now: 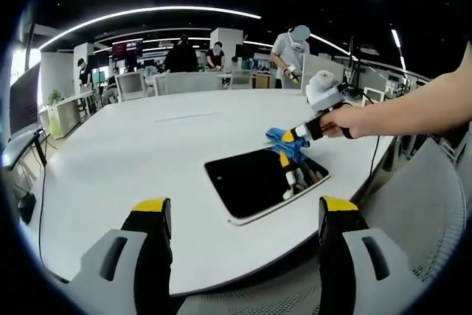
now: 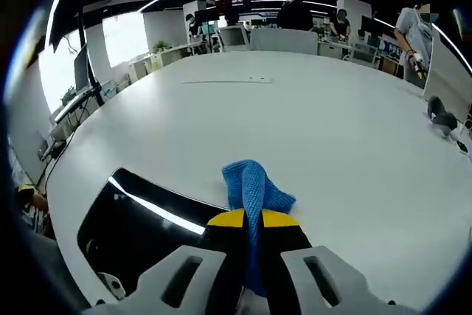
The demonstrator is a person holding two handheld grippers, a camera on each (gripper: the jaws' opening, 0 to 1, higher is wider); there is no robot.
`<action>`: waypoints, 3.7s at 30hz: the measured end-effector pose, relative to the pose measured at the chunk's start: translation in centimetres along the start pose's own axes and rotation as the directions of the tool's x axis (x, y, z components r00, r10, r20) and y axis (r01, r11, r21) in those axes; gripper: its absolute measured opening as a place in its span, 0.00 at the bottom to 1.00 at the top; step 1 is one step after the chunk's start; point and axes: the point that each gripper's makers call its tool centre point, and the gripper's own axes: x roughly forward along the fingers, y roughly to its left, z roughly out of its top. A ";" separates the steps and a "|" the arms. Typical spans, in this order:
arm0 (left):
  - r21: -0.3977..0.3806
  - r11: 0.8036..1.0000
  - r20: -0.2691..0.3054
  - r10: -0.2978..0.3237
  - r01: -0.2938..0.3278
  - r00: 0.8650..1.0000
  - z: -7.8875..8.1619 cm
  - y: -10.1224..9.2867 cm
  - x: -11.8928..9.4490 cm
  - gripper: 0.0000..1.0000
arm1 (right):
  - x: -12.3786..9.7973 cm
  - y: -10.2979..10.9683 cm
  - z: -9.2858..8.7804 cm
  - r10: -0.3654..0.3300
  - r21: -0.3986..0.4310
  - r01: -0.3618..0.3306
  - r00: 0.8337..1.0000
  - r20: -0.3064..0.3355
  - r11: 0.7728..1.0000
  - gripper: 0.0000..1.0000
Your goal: Wipe the mirror surface with the cleaning cloth until all visible marks leave the cleaned area.
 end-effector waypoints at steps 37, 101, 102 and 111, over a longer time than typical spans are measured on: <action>0.001 1.000 0.003 -0.004 0.004 1.000 0.0 -0.1 -0.2 0.79 | 6.2 4.2 1.9 0.081 -0.109 -0.079 0.996 0.022 0.991 0.00; 0.000 1.000 -0.009 -0.014 0.014 1.000 -0.2 -0.3 0.0 0.77 | 8.9 16.9 3.2 0.276 -0.398 -0.277 0.959 -0.061 0.874 0.00; 0.000 1.000 -0.009 -0.014 0.014 1.000 -0.2 -0.3 0.0 0.77 | 8.6 17.1 2.9 0.267 -0.394 -0.270 0.962 -0.064 0.879 0.00; 0.000 1.000 -0.009 -0.015 0.015 1.000 -0.2 -0.3 0.0 0.77 | 7.7 17.8 2.1 0.298 -0.421 -0.310 0.950 -0.095 0.852 0.00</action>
